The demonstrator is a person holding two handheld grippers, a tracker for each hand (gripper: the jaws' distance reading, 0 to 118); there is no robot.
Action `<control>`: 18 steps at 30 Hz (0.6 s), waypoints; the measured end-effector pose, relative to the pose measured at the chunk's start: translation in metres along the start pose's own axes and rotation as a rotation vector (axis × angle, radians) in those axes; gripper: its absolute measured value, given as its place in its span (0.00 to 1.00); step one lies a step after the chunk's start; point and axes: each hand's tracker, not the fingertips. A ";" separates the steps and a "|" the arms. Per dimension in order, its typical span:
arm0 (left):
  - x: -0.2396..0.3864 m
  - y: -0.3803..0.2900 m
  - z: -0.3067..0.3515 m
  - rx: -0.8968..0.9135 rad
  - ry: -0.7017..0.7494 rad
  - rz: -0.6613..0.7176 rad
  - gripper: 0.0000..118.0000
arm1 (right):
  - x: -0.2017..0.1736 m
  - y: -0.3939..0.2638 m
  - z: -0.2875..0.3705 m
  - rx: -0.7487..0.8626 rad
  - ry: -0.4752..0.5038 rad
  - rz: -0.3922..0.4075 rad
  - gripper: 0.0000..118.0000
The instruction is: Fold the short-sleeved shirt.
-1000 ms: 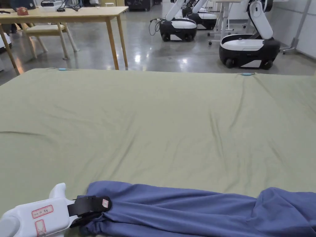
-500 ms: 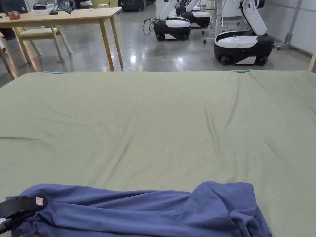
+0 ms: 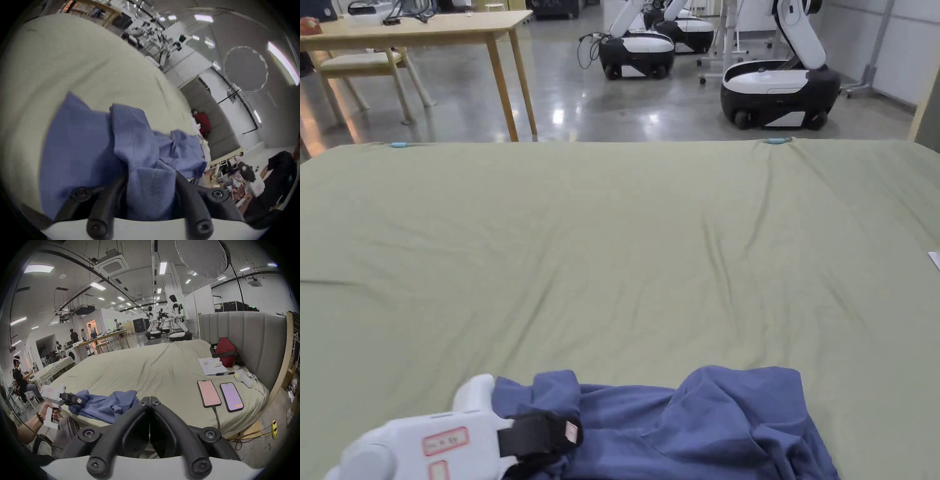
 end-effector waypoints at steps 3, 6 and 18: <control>-0.013 -0.005 -0.013 0.031 -0.205 0.057 0.62 | 0.003 -0.002 0.001 -0.005 -0.007 -0.007 0.00; -0.002 0.001 -0.009 0.023 -0.249 0.082 0.89 | 0.005 -0.004 0.002 -0.009 -0.012 -0.011 0.00; -0.013 0.003 0.167 0.382 -0.043 -0.045 0.00 | -0.006 0.002 -0.013 -0.020 0.028 0.006 0.00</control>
